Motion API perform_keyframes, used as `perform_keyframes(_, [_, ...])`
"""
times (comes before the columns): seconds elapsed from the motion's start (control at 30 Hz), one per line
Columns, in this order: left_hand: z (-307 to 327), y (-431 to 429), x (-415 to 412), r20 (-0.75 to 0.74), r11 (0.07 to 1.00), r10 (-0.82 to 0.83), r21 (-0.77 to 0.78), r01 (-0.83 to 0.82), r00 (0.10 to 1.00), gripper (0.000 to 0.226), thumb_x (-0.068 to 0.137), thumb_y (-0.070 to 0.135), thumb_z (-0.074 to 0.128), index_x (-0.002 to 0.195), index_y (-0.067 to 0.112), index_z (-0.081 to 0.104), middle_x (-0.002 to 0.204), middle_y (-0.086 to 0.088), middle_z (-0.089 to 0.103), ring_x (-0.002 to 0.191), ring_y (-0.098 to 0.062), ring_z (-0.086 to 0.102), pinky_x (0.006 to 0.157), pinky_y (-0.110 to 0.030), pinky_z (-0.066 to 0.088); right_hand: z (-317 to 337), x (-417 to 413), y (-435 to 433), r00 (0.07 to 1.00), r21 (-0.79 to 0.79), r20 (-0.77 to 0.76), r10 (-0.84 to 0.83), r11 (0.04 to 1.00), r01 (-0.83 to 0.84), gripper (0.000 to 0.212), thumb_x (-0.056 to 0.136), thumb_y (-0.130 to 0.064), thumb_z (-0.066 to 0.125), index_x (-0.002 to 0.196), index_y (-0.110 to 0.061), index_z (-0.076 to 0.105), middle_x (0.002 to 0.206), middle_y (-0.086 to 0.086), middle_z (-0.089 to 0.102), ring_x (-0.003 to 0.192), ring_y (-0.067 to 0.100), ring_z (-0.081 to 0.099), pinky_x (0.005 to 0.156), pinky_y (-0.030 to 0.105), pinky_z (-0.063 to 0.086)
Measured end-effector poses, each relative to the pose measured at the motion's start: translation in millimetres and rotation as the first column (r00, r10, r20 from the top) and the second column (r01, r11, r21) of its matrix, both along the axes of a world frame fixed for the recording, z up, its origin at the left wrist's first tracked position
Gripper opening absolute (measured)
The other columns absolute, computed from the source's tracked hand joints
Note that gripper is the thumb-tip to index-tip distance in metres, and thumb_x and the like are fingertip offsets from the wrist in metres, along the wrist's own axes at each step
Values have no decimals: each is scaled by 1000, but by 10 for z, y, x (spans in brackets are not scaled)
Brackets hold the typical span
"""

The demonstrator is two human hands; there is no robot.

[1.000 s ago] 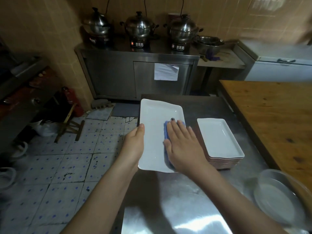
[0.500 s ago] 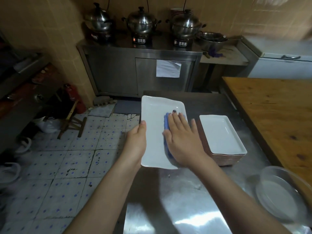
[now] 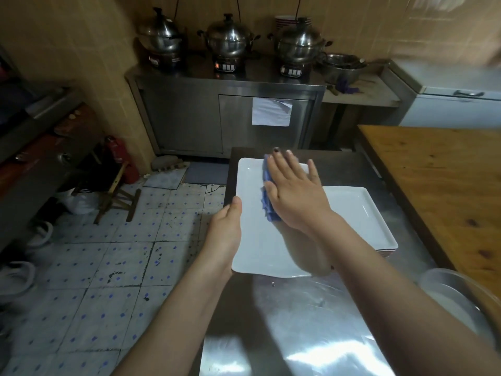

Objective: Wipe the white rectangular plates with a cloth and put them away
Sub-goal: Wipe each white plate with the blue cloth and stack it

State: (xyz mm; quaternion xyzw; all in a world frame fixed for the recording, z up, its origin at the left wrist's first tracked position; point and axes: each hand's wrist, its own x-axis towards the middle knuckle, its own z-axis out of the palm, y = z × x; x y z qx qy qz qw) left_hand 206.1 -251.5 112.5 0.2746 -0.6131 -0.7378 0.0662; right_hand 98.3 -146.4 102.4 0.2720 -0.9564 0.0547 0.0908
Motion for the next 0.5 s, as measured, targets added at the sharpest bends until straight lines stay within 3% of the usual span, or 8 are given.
perform_keyframes(0.13, [-18, 19, -22, -4, 1000, 18, 5, -18, 1000, 35, 98, 39, 39, 85, 16, 62, 66, 4, 69, 55, -13, 66, 47, -22, 52, -45, 162, -31, 980, -62, 105, -170, 982, 177, 55, 101, -37, 9, 152, -20, -4, 160, -1, -9, 146, 16, -12, 114, 38, -14])
perform_keyframes(0.27, [-26, 76, -58, 12, 997, 55, 48, -56, 998, 30, 100, 31, 38, 93, 15, 64, 82, -3, 67, 69, -16, 64, 57, -21, 51, -55, 591, -130, 978, -34, 210, 6, 999, 2, 59, 99, -31, 18, 151, -9, 2, 160, 5, -8, 146, 23, -11, 115, 47, -8])
perform_keyframes(0.37, [3, 62, -60, 35, 982, 38, 186, -44, 999, 34, 100, 33, 38, 102, 12, 65, 103, -11, 68, 95, -24, 65, 89, -33, 51, -30, 859, -143, 953, -89, 283, 108, 992, -86, 58, 100, -30, 15, 151, -15, -8, 160, -2, -12, 145, 14, -15, 114, 42, -13])
perform_keyframes(0.4, [9, 61, -55, 45, 978, 34, 203, -42, 998, 38, 99, 35, 38, 107, 9, 65, 104, -12, 68, 97, -26, 65, 90, -36, 49, -28, 909, -117, 949, -81, 289, 129, 991, -110, 57, 101, -32, 14, 151, -18, -10, 159, -4, -14, 144, 12, -17, 113, 41, -16])
perform_keyframes(0.5, [-2, 50, -57, 22, 989, 71, 132, -73, 997, 35, 99, 33, 40, 102, 8, 64, 86, -8, 68, 76, -23, 65, 72, -30, 52, -53, 950, 90, 959, -3, 266, 102, 994, -105, 58, 101, -38, 13, 150, -22, -12, 159, -7, -15, 144, 10, -18, 111, 42, -20])
